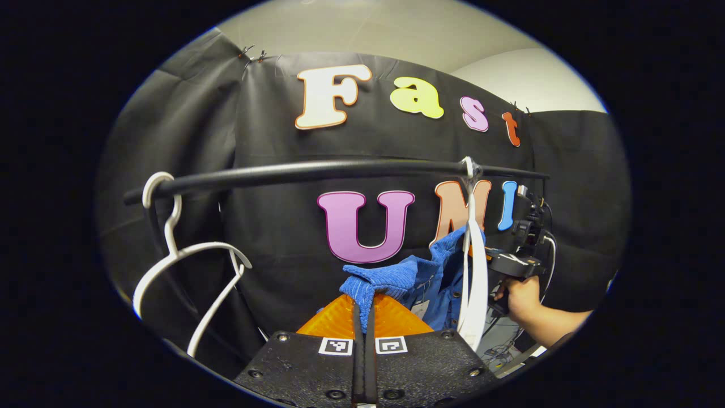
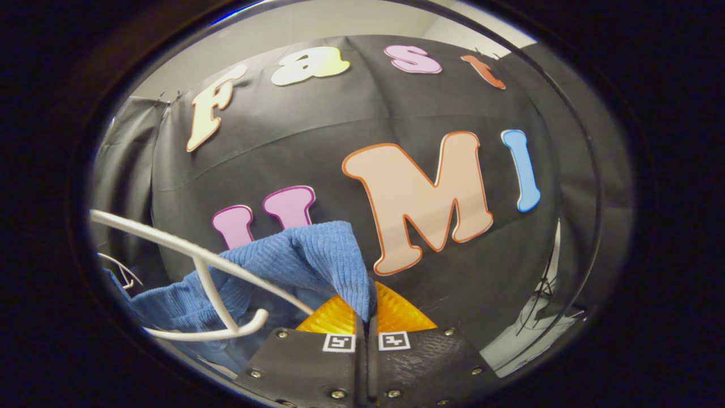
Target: Grasp the clothes on the hanger with both hands and then place them into the laundry hamper below.
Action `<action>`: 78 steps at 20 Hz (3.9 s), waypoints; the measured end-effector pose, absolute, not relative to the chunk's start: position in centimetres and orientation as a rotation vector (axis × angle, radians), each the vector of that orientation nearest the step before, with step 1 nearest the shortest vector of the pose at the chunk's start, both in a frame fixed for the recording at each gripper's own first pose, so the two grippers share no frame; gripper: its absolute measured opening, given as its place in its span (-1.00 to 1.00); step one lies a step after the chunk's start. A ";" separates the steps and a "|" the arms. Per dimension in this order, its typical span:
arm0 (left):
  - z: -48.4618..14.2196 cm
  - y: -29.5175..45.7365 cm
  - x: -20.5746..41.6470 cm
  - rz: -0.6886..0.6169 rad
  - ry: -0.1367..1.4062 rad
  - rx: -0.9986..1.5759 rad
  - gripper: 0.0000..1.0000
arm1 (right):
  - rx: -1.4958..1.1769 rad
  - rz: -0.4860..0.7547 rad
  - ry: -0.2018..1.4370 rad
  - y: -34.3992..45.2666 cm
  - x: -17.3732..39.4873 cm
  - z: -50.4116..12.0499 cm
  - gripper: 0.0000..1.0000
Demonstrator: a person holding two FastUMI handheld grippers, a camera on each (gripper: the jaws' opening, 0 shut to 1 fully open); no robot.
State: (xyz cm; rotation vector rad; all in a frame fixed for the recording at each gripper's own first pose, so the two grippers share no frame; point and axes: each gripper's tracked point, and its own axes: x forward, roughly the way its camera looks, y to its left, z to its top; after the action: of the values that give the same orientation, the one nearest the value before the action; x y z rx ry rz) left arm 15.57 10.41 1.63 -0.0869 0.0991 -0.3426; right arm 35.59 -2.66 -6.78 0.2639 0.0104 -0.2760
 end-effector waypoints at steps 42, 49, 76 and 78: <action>-2.0 -1.1 1.0 -0.384 0.100 -0.039 -0.98 | 0.283 0.135 0.143 10.6 6.6 -5.1 -0.97; 2.0 -2.6 0.1 -0.316 0.031 -0.074 -0.97 | 0.303 0.156 0.071 10.2 5.2 -1.2 -0.98; -9.4 -10.2 16.6 -0.324 0.158 -0.062 -0.98 | 0.326 0.023 0.297 3.1 19.4 -11.6 -0.97; -10.5 -10.5 17.7 -0.315 0.175 -0.056 -0.98 | 0.339 0.011 0.320 2.5 20.7 -12.9 -0.98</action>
State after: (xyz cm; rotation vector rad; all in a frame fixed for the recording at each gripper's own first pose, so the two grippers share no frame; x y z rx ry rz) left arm 17.68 -10.50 -10.53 -0.0559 0.1752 -0.3146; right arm 20.66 2.47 -12.92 0.3388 0.3199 0.0111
